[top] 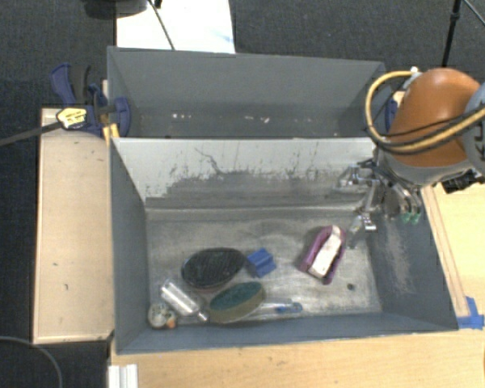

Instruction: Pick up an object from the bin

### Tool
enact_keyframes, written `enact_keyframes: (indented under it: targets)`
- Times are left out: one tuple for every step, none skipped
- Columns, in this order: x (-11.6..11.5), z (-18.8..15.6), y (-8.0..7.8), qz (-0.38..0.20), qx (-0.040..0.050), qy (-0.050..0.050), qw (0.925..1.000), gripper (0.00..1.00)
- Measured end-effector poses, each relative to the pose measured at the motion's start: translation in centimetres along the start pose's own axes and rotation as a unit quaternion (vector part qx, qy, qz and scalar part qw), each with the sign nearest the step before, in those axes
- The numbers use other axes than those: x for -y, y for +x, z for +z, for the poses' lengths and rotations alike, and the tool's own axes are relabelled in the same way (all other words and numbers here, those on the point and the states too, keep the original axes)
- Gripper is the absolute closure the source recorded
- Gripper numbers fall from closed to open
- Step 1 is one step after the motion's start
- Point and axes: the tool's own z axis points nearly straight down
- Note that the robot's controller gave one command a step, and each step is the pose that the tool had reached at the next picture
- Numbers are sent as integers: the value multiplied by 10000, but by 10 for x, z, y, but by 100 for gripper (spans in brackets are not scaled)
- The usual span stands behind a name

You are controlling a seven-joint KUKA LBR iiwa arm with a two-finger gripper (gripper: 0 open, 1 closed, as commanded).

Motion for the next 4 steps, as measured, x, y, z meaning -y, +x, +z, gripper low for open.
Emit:
enact_keyframes:
  targets:
    - [11, 46, -3, -1403, -19, -11, 9901, 0]
    - [-35, 70, 26, -3772, -12, -25, 9261, 0]
    - [-34, 69, 25, -3747, -4, -17, 9271, 100]
    - [-39, -86, 25, -4290, 30, 7, 9033, 100]
